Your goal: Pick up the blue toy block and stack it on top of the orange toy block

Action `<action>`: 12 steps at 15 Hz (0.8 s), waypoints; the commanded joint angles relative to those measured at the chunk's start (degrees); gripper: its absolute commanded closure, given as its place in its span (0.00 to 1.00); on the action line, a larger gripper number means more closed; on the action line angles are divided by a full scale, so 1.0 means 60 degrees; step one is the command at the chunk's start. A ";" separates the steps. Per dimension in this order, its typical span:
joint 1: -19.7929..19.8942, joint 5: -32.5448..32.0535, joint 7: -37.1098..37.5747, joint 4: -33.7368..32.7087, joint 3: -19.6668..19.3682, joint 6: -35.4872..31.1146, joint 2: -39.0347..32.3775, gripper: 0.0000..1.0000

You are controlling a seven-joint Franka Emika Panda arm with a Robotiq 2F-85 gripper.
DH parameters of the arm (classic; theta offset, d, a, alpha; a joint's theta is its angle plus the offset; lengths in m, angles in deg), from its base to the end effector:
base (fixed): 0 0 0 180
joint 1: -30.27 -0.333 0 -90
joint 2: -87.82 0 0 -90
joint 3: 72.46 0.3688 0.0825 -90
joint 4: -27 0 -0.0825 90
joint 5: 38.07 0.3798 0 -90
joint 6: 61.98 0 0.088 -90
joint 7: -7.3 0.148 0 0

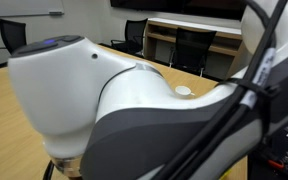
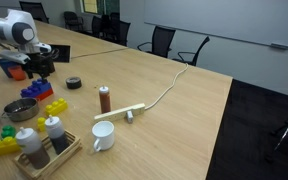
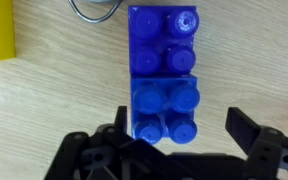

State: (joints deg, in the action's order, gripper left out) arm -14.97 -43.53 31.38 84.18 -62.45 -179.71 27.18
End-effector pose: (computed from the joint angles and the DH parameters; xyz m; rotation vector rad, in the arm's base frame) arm 0.5188 0.6418 0.1956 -2.9867 -0.7615 0.0526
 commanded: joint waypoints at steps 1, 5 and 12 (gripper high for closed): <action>0.0181 0.0071 0.0089 0.0671 0.0005 0.0041 0.0614 0.00; 0.0748 0.0285 0.0370 0.1559 -0.0004 -0.0968 0.1220 0.00; 0.1072 0.0320 0.0274 0.1726 0.0039 -0.1445 0.1310 0.00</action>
